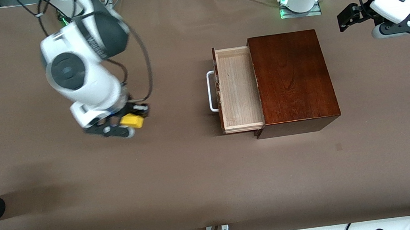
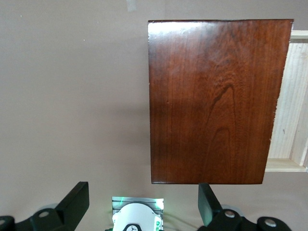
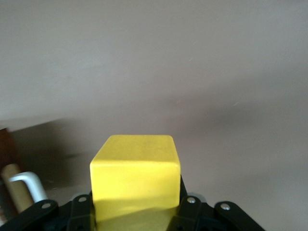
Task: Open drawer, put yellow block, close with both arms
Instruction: 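Carry the yellow cube with the right gripper over the open drawer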
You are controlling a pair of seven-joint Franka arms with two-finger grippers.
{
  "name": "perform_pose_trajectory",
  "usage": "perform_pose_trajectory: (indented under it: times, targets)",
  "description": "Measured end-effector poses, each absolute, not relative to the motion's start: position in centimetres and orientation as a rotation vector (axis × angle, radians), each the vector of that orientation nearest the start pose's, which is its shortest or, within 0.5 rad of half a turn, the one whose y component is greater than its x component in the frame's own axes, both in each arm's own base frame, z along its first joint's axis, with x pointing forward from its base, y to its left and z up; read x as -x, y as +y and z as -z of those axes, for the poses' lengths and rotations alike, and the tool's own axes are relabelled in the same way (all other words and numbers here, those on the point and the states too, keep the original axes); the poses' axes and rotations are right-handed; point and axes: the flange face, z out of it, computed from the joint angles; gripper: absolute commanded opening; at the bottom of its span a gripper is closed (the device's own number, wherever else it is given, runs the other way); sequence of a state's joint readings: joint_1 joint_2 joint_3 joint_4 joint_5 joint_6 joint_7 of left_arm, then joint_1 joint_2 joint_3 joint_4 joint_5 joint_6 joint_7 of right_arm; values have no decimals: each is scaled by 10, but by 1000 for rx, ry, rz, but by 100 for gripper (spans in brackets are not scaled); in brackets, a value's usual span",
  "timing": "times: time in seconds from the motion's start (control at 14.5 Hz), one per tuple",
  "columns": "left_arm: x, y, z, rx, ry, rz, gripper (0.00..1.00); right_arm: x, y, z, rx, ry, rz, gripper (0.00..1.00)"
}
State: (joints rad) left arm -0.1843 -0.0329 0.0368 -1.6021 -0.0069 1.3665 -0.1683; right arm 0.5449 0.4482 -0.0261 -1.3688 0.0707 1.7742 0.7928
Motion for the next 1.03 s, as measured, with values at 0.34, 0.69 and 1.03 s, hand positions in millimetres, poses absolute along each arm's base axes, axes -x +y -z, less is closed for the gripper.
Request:
perform_pose_trajectory:
  times: [0.34, 0.69, 1.03]
  targets:
    - [-513, -78, -612, 3105, -24, -299, 100, -547, 457, -438, 3074, 592, -101, 0]
    - [-514, -79, -613, 3109, -24, -281, 100, -506, 522, -423, 3065, 680, -101, 0]
    - [-515, -75, -614, 3112, -35, -269, 100, -475, 564, -431, 3005, 750, -67, 0]
